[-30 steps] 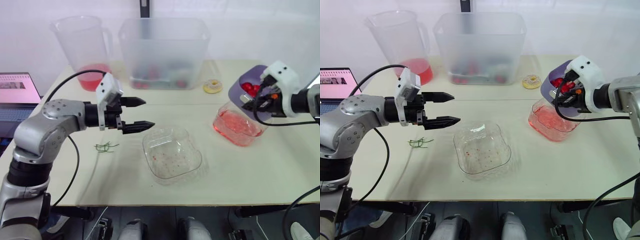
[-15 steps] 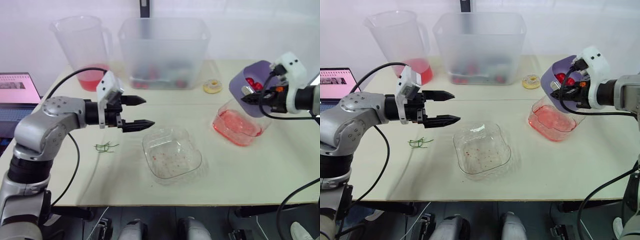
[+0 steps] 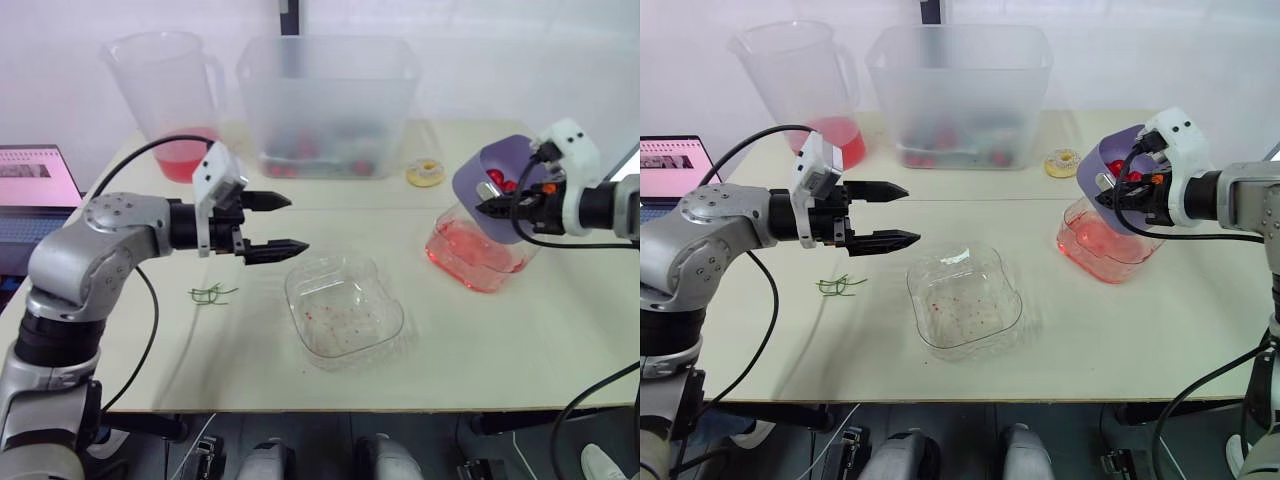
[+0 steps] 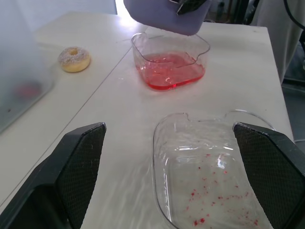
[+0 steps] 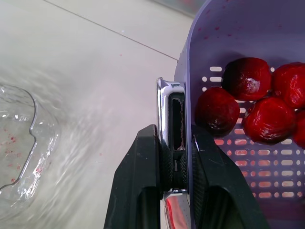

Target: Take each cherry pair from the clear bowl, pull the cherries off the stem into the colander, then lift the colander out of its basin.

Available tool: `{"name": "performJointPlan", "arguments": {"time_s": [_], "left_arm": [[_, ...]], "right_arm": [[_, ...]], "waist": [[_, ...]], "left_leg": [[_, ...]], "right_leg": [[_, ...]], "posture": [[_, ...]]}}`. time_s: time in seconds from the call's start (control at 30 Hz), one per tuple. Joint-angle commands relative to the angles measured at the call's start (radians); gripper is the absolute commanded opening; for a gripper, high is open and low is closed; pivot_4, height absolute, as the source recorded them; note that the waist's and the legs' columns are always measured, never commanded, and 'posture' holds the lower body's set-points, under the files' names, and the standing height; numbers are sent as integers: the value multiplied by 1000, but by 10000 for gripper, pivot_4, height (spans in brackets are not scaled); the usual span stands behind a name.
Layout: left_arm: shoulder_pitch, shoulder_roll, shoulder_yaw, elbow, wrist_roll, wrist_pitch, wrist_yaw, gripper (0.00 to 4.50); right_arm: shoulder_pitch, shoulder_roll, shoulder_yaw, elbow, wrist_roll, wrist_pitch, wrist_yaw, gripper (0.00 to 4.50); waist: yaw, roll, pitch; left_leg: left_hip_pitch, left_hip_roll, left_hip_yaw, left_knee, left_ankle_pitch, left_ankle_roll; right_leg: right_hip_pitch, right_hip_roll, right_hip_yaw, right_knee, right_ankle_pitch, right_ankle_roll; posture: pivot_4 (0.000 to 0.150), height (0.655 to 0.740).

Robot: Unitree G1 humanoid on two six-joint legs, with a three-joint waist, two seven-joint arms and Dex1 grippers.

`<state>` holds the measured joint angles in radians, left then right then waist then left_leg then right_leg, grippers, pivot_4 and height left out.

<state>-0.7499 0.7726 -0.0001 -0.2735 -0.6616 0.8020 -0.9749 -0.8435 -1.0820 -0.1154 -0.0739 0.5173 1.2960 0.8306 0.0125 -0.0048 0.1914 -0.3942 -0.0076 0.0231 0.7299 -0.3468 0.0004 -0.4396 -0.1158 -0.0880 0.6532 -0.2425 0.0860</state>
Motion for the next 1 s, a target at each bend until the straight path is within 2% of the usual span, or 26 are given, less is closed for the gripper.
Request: {"name": "performJointPlan", "arguments": {"time_s": [0.03,0.27,0.43,0.63,0.87,1.0], "left_arm": [[-31,-11,52,-11,-34,2,12,45000],[-11,-6,74,-31,-68,15,14,45000],[1,-25,156,-20,-179,61,28,45000],[69,-1,188,-53,-201,64,31,45000],[162,18,214,-115,-182,38,84,45000],[196,18,245,-148,-237,74,126,45000]], "right_arm": [[-42,-21,-24,5,4,-23,1,2425],[-13,-44,-9,-18,15,-19,15,2425],[17,-84,29,-45,12,-40,47,2425],[-24,-82,78,-14,3,-53,70,2425],[-72,-99,200,9,-51,-79,106,2425],[-100,-129,280,46,-115,-162,169,2425]], "waist": [[0,0,0],[0,0,0],[-1,0,0],[-3,0,0],[0,0,0],[-1,0,0]], "left_leg": [[0,0,0,0,0,0],[0,0,0,0,0,0],[0,0,0,0,0,0],[1,0,0,0,0,0],[1,0,0,0,0,0],[1,0,0,0,0,0]], "right_leg": [[0,0,0,0,0,0],[0,0,0,0,0,0],[0,0,0,0,0,0],[0,0,0,0,0,0],[0,0,0,0,0,0],[0,-1,0,0,0,0]], "posture": [[1500,6863],[1500,6863],[1500,6863],[1500,6863],[1500,6863],[1500,6863]]}}
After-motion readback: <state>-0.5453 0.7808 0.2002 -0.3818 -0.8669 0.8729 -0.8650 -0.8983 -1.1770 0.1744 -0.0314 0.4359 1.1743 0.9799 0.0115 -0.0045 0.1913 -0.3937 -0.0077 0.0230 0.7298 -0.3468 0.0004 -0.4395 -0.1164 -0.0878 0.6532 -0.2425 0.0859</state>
